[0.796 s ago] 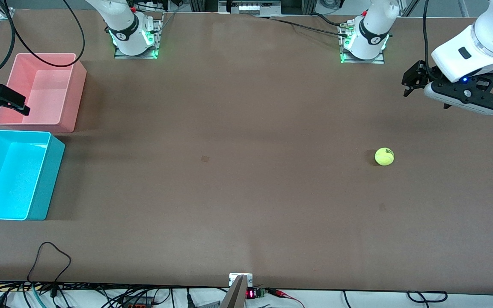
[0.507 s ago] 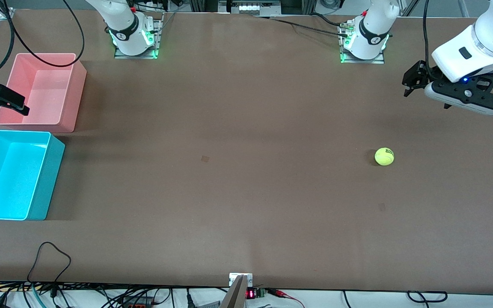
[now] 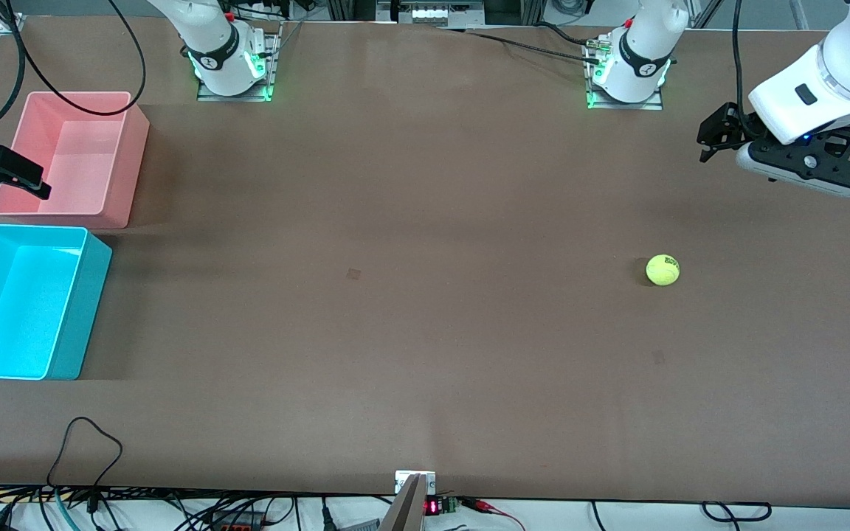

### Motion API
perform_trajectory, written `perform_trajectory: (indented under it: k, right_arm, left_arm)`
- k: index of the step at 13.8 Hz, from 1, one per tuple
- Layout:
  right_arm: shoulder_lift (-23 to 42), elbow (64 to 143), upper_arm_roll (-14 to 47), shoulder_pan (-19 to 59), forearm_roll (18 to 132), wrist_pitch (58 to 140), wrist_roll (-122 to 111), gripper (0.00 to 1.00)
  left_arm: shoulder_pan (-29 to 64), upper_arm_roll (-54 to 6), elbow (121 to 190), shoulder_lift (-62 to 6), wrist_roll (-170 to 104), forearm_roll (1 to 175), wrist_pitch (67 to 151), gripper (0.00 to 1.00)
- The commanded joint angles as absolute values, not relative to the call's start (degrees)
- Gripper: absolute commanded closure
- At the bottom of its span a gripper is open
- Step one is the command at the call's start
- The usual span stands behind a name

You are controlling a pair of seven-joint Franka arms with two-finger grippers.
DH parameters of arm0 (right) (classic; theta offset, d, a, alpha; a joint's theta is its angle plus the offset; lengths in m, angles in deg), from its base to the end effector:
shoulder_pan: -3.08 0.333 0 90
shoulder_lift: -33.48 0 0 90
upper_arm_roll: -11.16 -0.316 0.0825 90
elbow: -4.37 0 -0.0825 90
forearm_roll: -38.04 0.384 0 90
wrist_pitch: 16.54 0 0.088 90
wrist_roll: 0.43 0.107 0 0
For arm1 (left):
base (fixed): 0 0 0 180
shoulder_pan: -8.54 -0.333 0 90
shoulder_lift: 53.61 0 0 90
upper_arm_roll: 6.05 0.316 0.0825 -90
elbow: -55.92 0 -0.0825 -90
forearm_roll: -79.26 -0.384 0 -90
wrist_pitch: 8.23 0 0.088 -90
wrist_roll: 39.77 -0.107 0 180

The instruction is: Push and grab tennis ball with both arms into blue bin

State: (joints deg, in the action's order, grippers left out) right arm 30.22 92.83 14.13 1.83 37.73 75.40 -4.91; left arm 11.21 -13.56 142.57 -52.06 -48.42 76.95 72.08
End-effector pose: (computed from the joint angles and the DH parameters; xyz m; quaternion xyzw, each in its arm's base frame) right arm 0.5735 -0.0420 0.6081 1.0000 0.0024 0.0016 0.0043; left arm 0.5371 -0.0905 0.6233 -0.9843 0.1613 0.0684 0.0192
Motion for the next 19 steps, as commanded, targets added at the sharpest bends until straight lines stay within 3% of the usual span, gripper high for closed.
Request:
perform_trajectory:
  k: [1,5,6,8,11,14,19]
  right_arm:
    - [30.75,93.67,13.97,1.76,37.77,76.18,-4.39,0.00]
    - [30.67,93.58,13.89,2.11,37.25,76.10,-4.48,0.00]
    - [30.58,93.58,13.89,2.11,37.25,76.10,-4.48,0.00]
    - [30.40,93.58,13.89,2.11,37.42,76.10,-4.48,0.00]
    - [30.31,93.58,13.62,2.20,37.33,75.75,-4.57,0.00]
    - [29.79,93.58,13.62,2.20,37.33,75.66,-4.57,0.00]
    - [29.52,93.67,13.62,2.11,37.69,75.39,-4.30,0.00]
  left_arm:
    - [11.18,-14.22,141.97,-50.98,-47.68,76.27,67.19,0.00]
    - [10.48,-13.61,141.96,-50.89,-48.73,76.18,66.83,0.00]
    - [10.04,-13.61,141.96,-50.80,-48.74,76.36,66.83,0.10]
    - [9.95,-13.61,142.23,-50.62,-48.48,76.18,66.83,0.53]
    - [9.95,-13.61,142.32,-50.36,-47.68,76.18,66.40,0.85]
    - [9.86,-13.61,142.49,-50.36,-47.86,76.36,64.90,0.98]
    - [9.78,-13.61,142.93,-50.36,-48.56,76.19,65.51,1.00]
